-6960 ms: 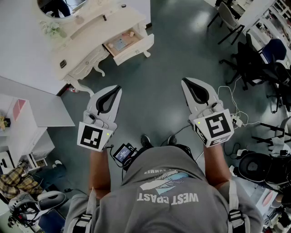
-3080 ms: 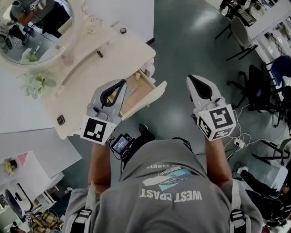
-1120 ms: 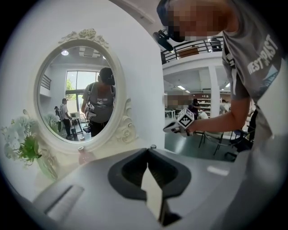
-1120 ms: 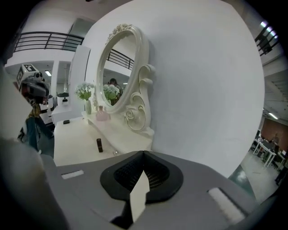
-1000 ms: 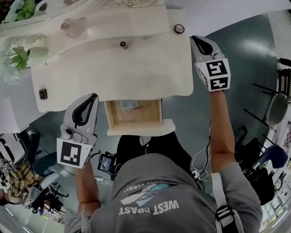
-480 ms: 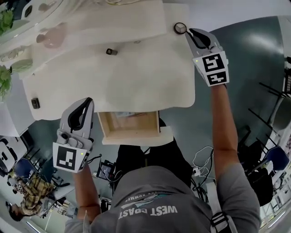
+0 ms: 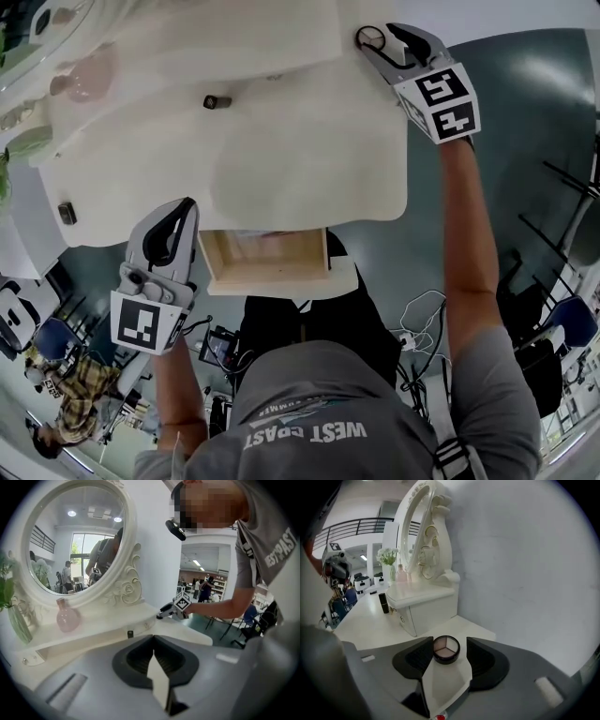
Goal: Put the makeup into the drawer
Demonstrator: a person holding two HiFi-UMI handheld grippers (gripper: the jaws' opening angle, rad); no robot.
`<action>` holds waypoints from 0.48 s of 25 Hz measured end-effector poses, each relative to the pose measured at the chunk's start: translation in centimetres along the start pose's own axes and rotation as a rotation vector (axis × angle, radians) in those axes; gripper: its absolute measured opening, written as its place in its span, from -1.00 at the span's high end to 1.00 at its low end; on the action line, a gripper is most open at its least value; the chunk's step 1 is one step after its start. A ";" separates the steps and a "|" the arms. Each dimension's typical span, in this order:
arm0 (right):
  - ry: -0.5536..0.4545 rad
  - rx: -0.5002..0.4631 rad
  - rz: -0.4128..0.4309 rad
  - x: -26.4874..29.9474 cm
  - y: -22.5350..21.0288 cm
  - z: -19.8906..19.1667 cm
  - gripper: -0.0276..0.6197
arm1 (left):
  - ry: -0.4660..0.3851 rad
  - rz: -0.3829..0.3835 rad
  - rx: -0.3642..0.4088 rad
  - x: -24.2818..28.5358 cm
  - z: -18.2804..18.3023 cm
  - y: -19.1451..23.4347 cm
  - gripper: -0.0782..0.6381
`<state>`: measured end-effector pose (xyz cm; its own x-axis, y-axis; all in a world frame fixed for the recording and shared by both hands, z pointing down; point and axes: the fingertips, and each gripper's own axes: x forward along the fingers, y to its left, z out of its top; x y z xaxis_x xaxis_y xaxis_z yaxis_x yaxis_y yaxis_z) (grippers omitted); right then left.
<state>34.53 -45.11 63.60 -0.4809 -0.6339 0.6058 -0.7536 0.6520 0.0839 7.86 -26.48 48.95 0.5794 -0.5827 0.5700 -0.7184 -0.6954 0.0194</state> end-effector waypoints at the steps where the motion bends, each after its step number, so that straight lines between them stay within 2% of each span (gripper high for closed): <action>1: 0.004 0.019 0.028 0.2 0.1 0.1 0.19 | 0.000 -0.001 -0.001 0.1 0.0 0.0 0.78; 3: 0.013 0.042 0.085 0.5 0.6 0.2 0.09 | 0.000 -0.002 -0.004 0.3 0.1 0.0 0.78; 6: 0.029 0.039 0.144 0.9 1.5 0.1 0.08 | 0.002 -0.003 -0.010 0.6 -0.1 0.0 0.78; 9: 0.072 -0.007 0.142 1.3 1.9 -0.5 0.09 | 0.003 -0.003 -0.014 0.7 -0.2 -0.1 0.78; 12: 0.103 -0.033 0.120 1.6 2.1 -1.3 0.23 | 0.004 -0.008 -0.012 0.7 -0.3 -0.2 0.78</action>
<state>32.81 -44.21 65.75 -0.5166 -0.5060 0.6907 -0.6776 0.7348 0.0316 8.30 -26.58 49.59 0.5838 -0.5752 0.5730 -0.7182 -0.6951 0.0341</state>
